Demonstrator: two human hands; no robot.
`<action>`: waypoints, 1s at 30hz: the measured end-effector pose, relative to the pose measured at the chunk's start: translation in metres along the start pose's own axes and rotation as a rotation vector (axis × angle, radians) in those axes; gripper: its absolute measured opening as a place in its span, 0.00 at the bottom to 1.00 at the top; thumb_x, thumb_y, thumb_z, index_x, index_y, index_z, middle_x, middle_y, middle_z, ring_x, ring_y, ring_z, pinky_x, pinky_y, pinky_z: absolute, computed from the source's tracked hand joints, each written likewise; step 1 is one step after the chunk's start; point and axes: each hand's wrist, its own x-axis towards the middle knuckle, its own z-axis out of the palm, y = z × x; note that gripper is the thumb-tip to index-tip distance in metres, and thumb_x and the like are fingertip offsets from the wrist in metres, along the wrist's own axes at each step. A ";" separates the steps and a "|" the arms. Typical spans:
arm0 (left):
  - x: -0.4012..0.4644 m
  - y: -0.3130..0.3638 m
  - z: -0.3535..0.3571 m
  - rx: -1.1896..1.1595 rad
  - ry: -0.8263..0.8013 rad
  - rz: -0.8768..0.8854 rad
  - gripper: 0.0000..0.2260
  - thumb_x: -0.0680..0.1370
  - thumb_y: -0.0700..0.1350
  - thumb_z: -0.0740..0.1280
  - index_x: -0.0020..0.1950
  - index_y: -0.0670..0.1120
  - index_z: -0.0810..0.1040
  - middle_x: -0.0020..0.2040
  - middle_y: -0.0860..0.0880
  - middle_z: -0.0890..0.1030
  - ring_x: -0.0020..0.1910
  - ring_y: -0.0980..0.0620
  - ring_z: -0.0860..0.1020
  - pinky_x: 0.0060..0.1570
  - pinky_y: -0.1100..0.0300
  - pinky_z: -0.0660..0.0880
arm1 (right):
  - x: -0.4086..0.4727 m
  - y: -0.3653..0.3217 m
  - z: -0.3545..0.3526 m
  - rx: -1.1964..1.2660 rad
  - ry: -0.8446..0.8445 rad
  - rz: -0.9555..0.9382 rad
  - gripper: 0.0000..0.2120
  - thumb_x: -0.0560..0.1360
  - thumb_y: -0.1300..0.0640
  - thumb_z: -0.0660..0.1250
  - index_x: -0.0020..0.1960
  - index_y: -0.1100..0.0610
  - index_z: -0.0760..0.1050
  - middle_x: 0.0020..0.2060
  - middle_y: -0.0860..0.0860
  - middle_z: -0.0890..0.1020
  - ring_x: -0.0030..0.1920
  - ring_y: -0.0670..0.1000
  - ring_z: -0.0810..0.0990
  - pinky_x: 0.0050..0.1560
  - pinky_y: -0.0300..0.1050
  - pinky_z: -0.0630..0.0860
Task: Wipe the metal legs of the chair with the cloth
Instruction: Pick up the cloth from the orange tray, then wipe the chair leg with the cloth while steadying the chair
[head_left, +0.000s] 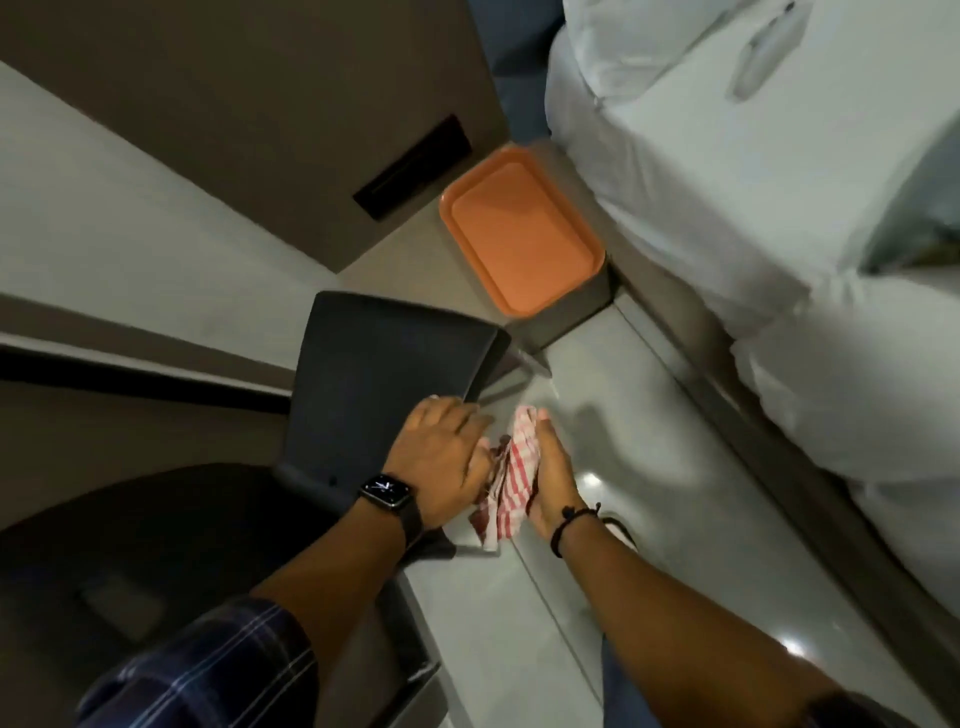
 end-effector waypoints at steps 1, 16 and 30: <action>-0.013 0.001 0.008 0.076 -0.030 -0.041 0.28 0.82 0.57 0.46 0.78 0.49 0.70 0.78 0.45 0.73 0.79 0.44 0.66 0.82 0.45 0.54 | -0.004 0.013 -0.013 -0.028 0.035 -0.030 0.27 0.82 0.36 0.66 0.71 0.55 0.79 0.66 0.60 0.86 0.69 0.63 0.84 0.75 0.65 0.78; -0.185 0.044 0.191 0.436 -0.214 -0.158 0.35 0.79 0.58 0.32 0.82 0.40 0.36 0.83 0.40 0.35 0.82 0.42 0.33 0.79 0.44 0.30 | -0.026 0.189 -0.124 -0.962 0.038 -0.616 0.15 0.87 0.58 0.62 0.73 0.53 0.76 0.69 0.53 0.82 0.68 0.49 0.80 0.73 0.43 0.77; -0.118 -0.043 0.328 0.690 0.020 0.045 0.33 0.83 0.56 0.40 0.83 0.38 0.40 0.84 0.37 0.37 0.83 0.42 0.33 0.78 0.47 0.24 | 0.160 0.329 -0.151 -0.712 -0.026 -0.579 0.22 0.85 0.49 0.65 0.78 0.49 0.68 0.67 0.56 0.79 0.64 0.53 0.82 0.62 0.49 0.81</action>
